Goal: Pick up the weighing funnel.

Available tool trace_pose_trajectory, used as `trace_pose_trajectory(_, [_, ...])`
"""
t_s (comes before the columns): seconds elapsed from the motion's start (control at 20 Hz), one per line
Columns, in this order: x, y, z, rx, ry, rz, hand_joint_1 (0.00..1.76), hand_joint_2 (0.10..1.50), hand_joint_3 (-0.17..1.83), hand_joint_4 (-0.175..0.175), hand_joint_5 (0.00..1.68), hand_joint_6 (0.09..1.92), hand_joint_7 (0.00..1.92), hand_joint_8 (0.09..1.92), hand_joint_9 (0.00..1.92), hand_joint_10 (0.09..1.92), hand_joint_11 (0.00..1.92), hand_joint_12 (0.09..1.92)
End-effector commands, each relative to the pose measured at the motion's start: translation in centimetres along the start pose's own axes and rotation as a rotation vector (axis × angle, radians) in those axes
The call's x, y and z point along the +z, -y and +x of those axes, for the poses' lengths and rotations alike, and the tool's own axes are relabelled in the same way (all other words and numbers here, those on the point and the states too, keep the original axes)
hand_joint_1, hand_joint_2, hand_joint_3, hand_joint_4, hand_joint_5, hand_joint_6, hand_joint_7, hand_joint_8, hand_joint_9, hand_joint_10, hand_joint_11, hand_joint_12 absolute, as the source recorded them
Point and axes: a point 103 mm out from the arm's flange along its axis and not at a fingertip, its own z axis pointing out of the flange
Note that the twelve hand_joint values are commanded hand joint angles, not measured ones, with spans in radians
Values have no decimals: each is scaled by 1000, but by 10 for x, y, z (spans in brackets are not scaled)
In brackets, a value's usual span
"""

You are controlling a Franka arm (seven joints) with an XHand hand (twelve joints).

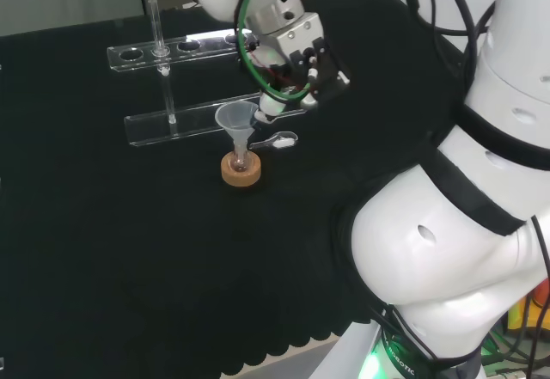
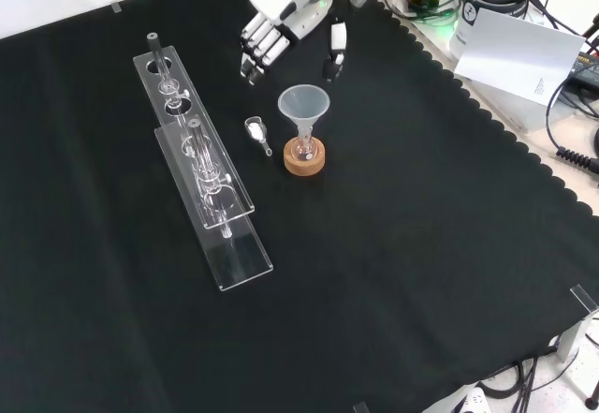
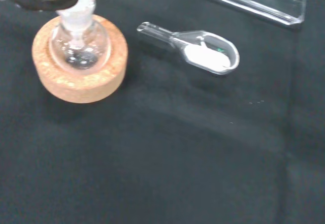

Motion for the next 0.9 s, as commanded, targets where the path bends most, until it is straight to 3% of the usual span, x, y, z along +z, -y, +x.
trace_pose_trajectory(0.05, [9, 33, -46, 78, -99, -45, 671, 653, 396, -57, 44, 87, 87, 87, 95, 779, 0, 1404])
trace_pose_trajectory(0.2, [18, 36, -65, 73, -131, -55, 669, 654, 400, -58, 50, 87, 94, 87, 110, 778, 0, 1416])
trace_pose_trajectory(0.4, [26, 37, -73, 98, -165, -69, 676, 652, 417, -61, 86, 87, 104, 117, 163, 756, 38, 1417])
trace_pose_trajectory(0.65, [43, 30, -81, 100, -225, -88, 718, 634, 489, -64, 178, 87, 48, 512, 330, 694, 154, 1388])
trace_pose_trajectory(0.9, [61, 13, -89, 86, -255, -79, 745, 632, 521, -67, 244, 87, 108, 649, 415, 685, 227, 1376])
